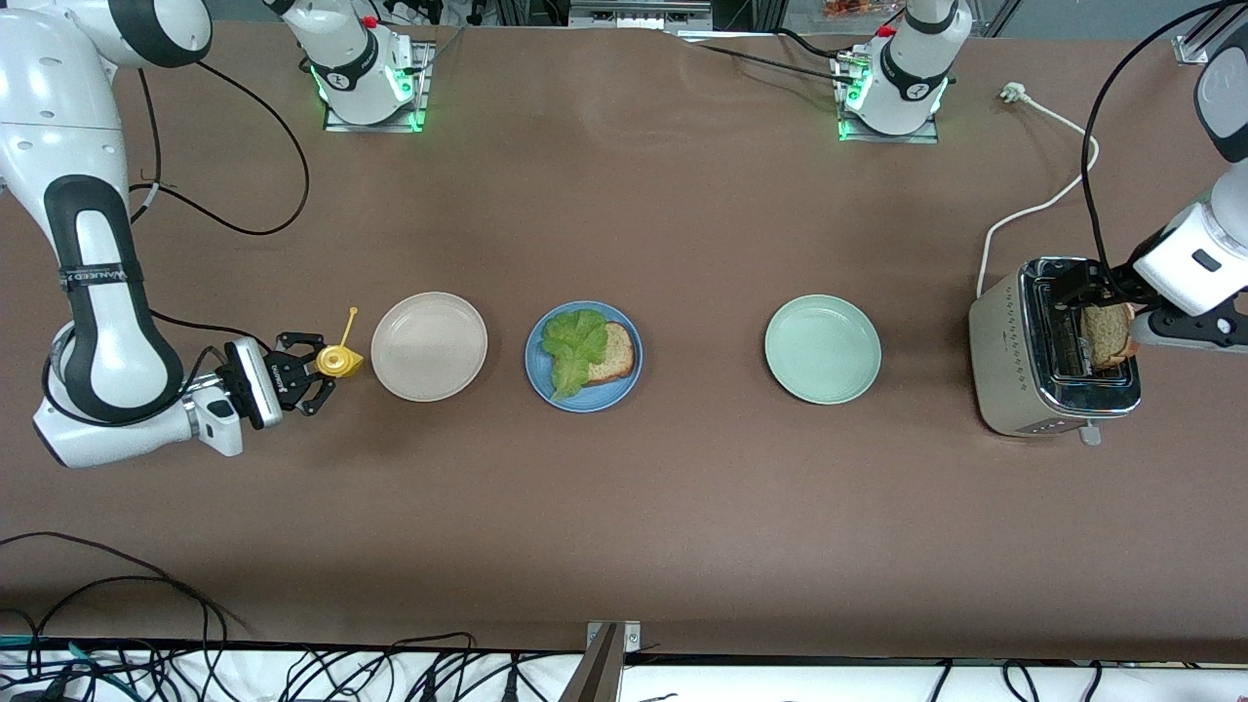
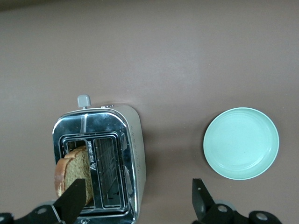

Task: Make sandwich in blue plate with both arms
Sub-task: 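Move the yellow bottle away beside the white plate with the right gripper, then set the bottle down while the left gripper lowers onto the toaster bread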

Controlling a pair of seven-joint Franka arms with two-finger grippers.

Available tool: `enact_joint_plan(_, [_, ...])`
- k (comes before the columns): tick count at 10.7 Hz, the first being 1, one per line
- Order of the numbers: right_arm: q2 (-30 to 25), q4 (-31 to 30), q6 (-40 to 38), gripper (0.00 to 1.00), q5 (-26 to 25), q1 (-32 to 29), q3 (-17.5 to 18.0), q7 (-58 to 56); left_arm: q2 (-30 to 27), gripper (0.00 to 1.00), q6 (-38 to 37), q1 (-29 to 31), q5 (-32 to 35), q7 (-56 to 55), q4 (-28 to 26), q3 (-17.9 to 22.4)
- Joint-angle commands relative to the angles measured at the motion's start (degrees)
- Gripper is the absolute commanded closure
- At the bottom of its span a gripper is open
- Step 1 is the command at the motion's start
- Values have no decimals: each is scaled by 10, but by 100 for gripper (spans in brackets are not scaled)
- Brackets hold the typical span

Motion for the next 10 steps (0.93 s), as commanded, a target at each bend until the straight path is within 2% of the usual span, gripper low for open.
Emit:
enact_joint_plan(1, [6,-16,-10,96,21,-20,10,-55,32,0,40,15,-28,81,5,27])
enact_joint_plan(5, [5,-38,-57,96,21,-34,10,-129,71,0,80,15,-36,109,5,62])
enact_joint_plan(10, [5,-69,-57,96,19,-55,8,-166,110,0,105,17,-37,128,5,84])
